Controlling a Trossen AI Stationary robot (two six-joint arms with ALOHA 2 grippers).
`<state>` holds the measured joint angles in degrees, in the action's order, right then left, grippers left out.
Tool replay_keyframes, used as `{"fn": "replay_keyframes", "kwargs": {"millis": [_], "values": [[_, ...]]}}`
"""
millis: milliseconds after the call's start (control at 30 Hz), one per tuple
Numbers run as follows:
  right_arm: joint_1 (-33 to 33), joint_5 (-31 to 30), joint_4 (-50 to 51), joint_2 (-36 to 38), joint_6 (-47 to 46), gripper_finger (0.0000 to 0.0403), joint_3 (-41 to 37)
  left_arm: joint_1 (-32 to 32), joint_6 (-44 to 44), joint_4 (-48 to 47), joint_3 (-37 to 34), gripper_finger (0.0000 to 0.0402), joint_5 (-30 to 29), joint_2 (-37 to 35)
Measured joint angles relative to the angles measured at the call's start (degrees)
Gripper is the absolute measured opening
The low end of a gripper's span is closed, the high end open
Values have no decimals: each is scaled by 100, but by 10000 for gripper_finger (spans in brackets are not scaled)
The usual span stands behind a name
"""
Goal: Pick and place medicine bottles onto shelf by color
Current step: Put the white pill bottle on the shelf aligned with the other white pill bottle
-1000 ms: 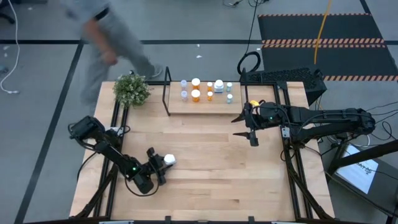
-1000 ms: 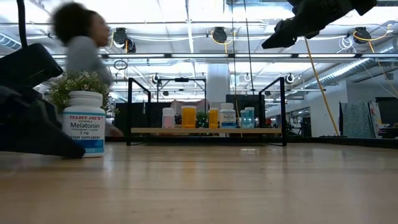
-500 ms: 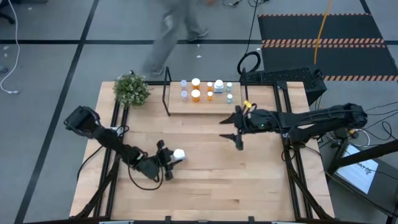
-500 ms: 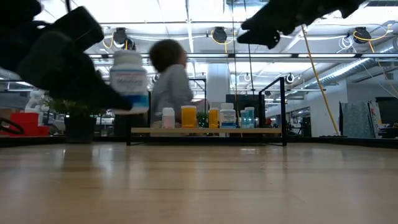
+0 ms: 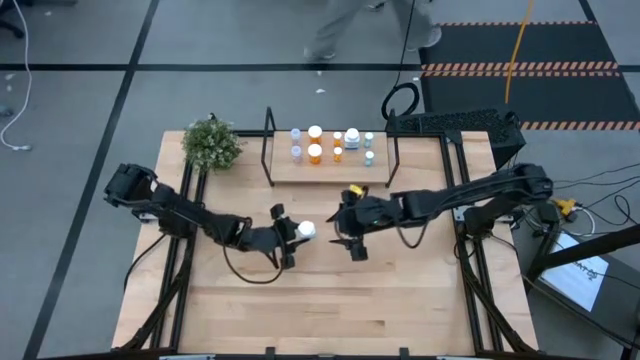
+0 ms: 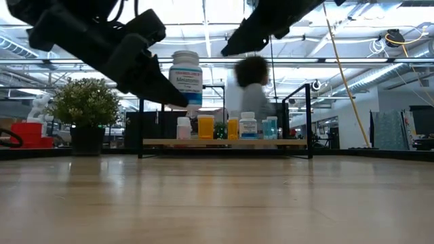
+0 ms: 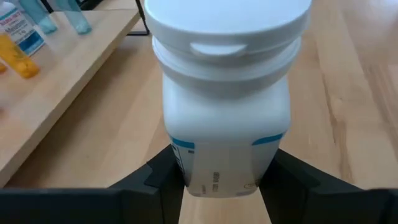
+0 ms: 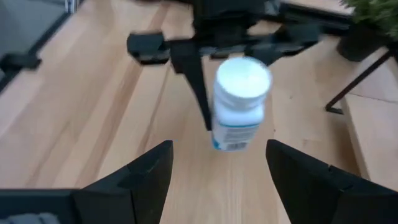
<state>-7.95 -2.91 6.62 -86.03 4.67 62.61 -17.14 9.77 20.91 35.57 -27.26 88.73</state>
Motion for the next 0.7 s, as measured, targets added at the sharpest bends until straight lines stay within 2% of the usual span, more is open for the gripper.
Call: {"fn": "replay_keyframes", "kwargs": {"millis": [267, 533, 700], "values": [[7, -9, -25, -204, 59, 258, 89, 148, -63, -317, 166, 170, 215, 155], [0, 23, -16, -393, -6, 268, 83, 175, 81, 119, 298, 170, 253, 783], [73, 334, -281, -672, -56, 268, 87, 175, -235, 120, 663, 170, 385, 1224]]}}
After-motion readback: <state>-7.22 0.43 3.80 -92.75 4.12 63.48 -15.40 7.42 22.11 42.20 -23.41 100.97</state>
